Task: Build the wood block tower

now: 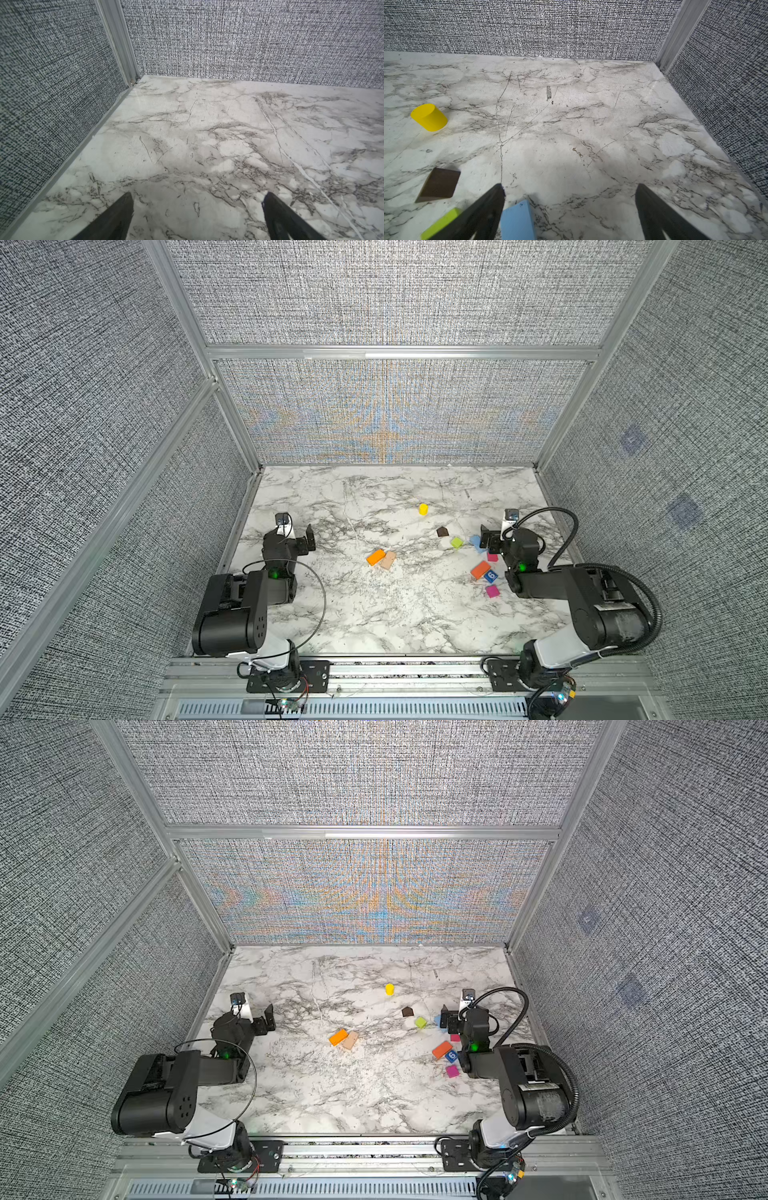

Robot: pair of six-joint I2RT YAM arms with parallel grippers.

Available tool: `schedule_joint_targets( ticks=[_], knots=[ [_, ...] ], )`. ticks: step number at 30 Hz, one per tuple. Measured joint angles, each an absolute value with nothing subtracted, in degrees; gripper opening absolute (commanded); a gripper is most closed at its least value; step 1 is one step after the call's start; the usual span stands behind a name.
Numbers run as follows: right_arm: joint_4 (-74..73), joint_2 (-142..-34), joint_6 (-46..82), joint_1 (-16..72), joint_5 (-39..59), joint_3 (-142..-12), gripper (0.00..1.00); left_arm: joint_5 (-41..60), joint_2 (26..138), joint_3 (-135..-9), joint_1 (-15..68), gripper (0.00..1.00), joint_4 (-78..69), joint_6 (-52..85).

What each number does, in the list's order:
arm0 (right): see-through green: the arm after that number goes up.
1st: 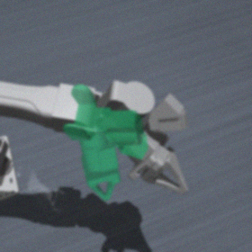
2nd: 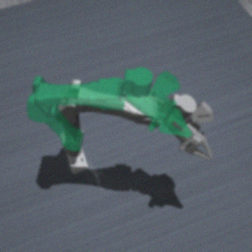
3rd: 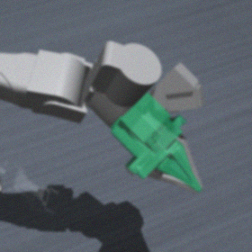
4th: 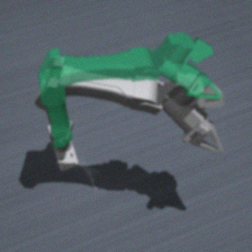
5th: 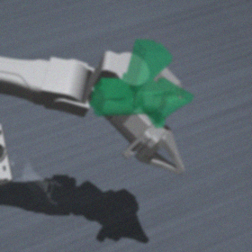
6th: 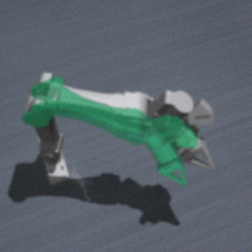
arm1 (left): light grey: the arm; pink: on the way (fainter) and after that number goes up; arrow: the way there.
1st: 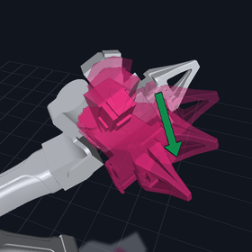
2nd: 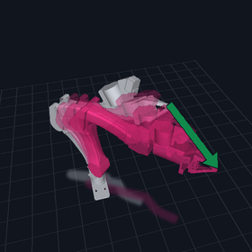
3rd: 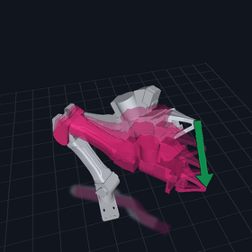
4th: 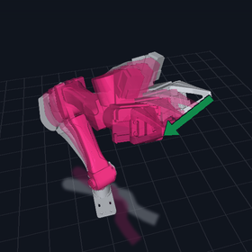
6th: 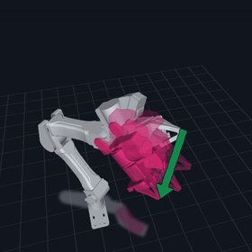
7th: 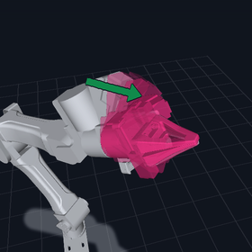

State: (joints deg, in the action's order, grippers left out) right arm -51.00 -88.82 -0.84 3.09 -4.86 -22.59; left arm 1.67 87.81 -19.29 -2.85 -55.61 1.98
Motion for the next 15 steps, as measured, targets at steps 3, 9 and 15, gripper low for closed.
schedule_joint_targets(
  ticks=[3,9,15],
  knots=[
    [-50.5,-88.6,-1.1,3.2,-4.4,-21.6,0.99,1.7,87.8,-19.3,-2.9,0.99,-55.5,1.9],
    [-50.4,-88.6,-1.1,3.3,-4.5,-21.7,0.99,1.7,87.9,-19.2,-2.9,0.99,-55.5,1.9],
    [-50.3,-88.6,-1.1,3.3,-4.5,-21.7,0.99,1.7,87.9,-19.2,-2.9,0.99,-55.5,1.9]
  ],
)
